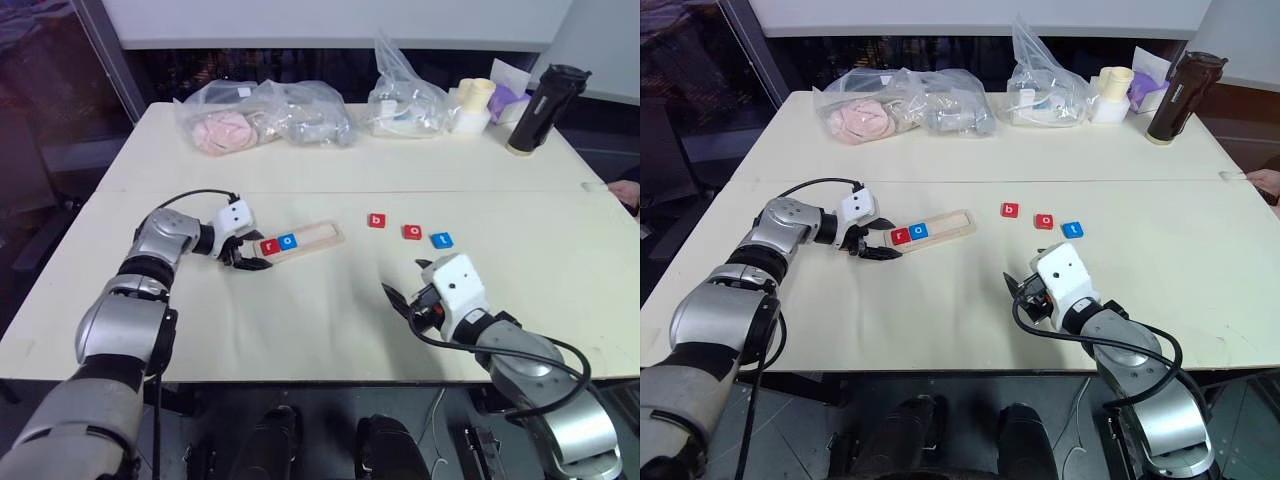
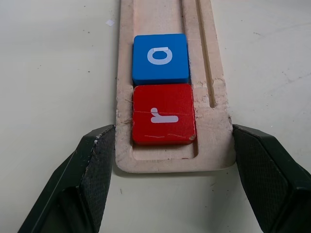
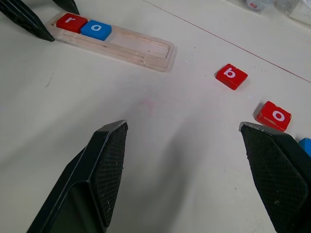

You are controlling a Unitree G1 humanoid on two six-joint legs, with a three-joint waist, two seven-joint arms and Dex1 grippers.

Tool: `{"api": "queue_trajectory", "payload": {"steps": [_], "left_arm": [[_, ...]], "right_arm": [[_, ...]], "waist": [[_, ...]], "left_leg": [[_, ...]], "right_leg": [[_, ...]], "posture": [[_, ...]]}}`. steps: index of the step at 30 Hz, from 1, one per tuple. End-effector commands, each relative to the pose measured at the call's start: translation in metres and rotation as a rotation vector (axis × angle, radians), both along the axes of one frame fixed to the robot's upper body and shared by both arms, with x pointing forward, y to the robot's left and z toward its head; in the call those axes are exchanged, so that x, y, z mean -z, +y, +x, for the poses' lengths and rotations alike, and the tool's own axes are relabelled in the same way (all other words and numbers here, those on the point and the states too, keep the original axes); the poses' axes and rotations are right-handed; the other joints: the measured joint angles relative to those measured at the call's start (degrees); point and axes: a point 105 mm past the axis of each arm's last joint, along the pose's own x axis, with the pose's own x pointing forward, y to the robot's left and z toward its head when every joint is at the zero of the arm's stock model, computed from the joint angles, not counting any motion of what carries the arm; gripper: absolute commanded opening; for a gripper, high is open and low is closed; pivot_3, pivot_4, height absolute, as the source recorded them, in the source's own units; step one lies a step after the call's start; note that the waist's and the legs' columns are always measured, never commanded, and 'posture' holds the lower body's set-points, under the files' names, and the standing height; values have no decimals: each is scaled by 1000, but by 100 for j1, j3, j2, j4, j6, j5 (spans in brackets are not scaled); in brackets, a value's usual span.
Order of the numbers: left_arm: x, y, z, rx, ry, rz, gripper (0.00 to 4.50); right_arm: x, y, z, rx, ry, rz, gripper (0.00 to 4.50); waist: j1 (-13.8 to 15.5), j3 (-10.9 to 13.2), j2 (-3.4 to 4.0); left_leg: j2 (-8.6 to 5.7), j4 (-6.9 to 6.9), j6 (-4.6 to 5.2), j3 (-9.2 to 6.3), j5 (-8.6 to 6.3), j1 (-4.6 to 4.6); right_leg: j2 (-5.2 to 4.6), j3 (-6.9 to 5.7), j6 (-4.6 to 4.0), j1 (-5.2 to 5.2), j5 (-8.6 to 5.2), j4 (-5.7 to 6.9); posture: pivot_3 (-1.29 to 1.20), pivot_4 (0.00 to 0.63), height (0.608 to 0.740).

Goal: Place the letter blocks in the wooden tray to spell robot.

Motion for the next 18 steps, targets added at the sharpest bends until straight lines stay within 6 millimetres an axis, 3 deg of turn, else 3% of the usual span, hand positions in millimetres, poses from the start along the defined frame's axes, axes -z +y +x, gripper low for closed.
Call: {"api": "queue_trajectory", "payload": {"steps": [1, 8, 18], "left_arm": [[23, -8, -16, 107, 85, 68, 3111], [20, -39, -29, 303, 94, 16, 3111], [17, -72, -38, 446, 63, -4, 3111]], "right_arm": [[-15, -2, 0, 5, -65, -5, 3744], [-17, -4, 4, 8, -71, -11, 3744], [-19, -6, 6, 14, -85, -17, 3744]], "waist": [[3, 0, 0], [28, 1, -1], [155, 2, -3]], "left_leg": [[0, 0, 0, 0, 0, 0], [-10, 0, 0, 1, 0, -16], [-11, 2, 1, 1, 0, -23]], "right_leg": [[0, 0, 0, 0, 0, 0], [-5, 0, -13, -6, 8, -8], [-4, 0, -13, -11, 8, -8]], "posture": [[0, 150, 725], [0, 150, 725], [0, 150, 725]]}}
